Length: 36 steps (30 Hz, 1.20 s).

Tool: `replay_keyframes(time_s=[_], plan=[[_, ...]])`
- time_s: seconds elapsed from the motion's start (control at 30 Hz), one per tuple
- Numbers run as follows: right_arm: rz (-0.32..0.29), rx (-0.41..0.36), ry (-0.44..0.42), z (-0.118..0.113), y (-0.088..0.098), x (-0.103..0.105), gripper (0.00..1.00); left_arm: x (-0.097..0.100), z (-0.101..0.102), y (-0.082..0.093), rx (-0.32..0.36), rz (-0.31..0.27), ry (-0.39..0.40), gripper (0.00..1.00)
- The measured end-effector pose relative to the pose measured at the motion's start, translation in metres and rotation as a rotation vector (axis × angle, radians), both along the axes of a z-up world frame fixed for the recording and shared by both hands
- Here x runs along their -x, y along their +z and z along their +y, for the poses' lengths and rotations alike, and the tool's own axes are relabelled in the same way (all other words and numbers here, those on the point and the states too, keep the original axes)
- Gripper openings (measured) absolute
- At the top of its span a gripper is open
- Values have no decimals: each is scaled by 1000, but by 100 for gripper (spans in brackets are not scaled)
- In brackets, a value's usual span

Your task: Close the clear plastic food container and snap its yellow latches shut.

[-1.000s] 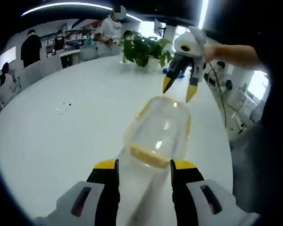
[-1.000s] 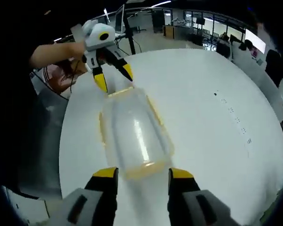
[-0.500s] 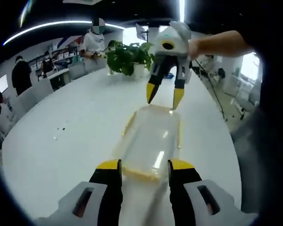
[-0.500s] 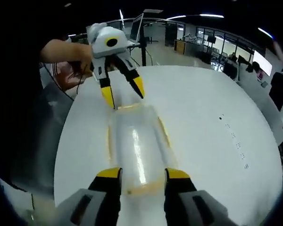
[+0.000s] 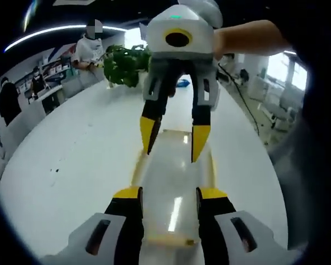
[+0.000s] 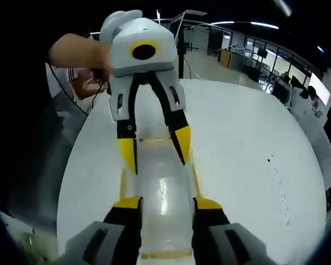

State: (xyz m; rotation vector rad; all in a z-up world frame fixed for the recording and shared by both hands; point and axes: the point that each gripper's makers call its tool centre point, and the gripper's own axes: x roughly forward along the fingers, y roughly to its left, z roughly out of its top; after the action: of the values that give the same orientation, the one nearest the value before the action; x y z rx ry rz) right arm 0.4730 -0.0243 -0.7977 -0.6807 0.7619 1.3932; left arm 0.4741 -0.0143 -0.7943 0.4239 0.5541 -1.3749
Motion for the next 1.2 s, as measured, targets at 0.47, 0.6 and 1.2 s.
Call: replay_keyframes(time_s=[0.47,0.6,1.2], plan=[[7,-9,22,8,0,-1,37,12,-19,4,3,-41,-54,37],[13,-2,33,9,0,-3,40,14,-20,6,6,-51,-54,38],[156,72,88,11,-19,-11,56,36,-21,-11,-55,-230,-67,50]])
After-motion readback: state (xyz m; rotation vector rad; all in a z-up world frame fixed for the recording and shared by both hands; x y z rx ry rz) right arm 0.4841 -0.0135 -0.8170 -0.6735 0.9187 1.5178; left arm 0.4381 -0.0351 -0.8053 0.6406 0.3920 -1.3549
